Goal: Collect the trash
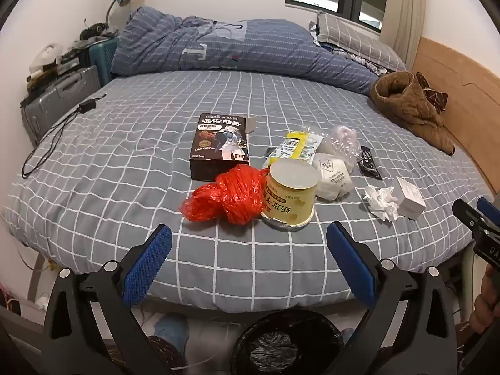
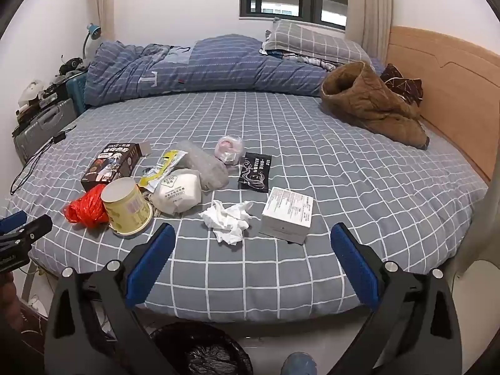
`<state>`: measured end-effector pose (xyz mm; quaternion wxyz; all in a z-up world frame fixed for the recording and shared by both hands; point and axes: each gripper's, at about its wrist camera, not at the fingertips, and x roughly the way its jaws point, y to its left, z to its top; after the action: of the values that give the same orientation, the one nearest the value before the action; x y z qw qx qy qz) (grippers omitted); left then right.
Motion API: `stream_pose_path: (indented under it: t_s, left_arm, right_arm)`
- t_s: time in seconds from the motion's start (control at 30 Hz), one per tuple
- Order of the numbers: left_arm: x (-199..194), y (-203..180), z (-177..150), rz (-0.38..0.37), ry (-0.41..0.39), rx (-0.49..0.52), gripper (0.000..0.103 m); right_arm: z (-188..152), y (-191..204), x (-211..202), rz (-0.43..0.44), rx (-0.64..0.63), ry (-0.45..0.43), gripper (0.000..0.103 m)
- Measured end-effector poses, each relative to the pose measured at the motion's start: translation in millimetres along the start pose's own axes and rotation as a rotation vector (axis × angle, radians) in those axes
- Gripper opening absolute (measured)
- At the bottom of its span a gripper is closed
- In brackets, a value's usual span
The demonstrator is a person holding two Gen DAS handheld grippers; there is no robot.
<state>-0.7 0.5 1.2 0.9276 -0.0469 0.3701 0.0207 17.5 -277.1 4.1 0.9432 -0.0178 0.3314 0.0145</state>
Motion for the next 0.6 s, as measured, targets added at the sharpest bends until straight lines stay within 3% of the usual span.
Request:
stream_pose_path:
  t_s: [0.6]
  left_arm:
    - [6.3, -3.2, -1.4, 0.017, 0.011, 0.015, 0.097]
  right_arm:
    - [-0.3, 1.5, 3.9, -0.013, -0.012, 0.006, 0.096]
